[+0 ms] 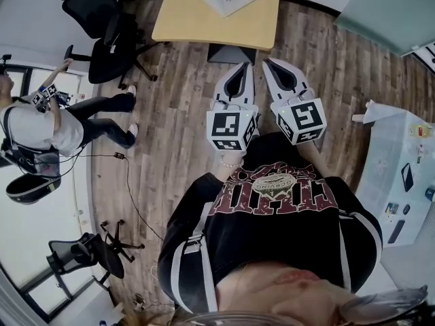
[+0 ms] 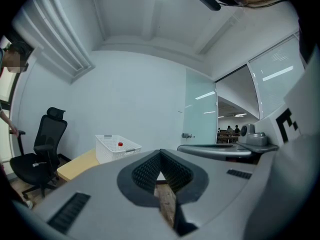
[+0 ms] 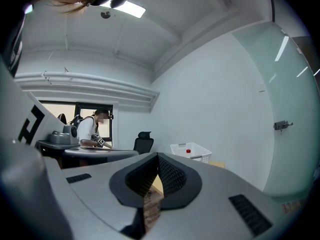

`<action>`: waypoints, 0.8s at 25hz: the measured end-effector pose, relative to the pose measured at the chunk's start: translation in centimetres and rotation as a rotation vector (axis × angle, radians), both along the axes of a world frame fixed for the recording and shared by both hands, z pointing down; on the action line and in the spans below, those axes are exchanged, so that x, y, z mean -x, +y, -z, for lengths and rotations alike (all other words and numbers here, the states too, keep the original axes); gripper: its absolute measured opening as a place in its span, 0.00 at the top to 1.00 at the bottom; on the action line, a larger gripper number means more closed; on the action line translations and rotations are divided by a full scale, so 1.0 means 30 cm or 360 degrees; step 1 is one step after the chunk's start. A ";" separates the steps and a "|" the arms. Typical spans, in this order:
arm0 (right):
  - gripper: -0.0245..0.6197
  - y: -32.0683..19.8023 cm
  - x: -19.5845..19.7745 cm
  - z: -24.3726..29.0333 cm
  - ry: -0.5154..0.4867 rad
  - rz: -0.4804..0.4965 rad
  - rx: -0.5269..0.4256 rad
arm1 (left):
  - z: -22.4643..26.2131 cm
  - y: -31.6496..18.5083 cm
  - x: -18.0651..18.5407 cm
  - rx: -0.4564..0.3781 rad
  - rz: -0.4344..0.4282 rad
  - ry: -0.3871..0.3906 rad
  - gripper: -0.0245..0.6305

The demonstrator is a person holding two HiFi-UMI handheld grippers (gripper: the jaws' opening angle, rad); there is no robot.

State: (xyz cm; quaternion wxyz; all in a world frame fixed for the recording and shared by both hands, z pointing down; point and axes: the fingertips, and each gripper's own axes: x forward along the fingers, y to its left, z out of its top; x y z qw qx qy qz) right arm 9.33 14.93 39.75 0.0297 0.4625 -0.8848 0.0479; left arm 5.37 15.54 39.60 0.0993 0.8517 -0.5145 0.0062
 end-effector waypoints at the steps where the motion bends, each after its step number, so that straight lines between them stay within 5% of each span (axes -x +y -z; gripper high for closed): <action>1: 0.94 -0.005 0.008 -0.002 0.0001 -0.0006 -0.0001 | -0.002 -0.005 0.008 0.0000 -0.0006 0.0001 0.89; 20: 0.93 -0.077 0.091 0.005 0.0015 -0.0076 0.0013 | 0.003 -0.078 0.090 0.0011 -0.0056 0.0005 0.89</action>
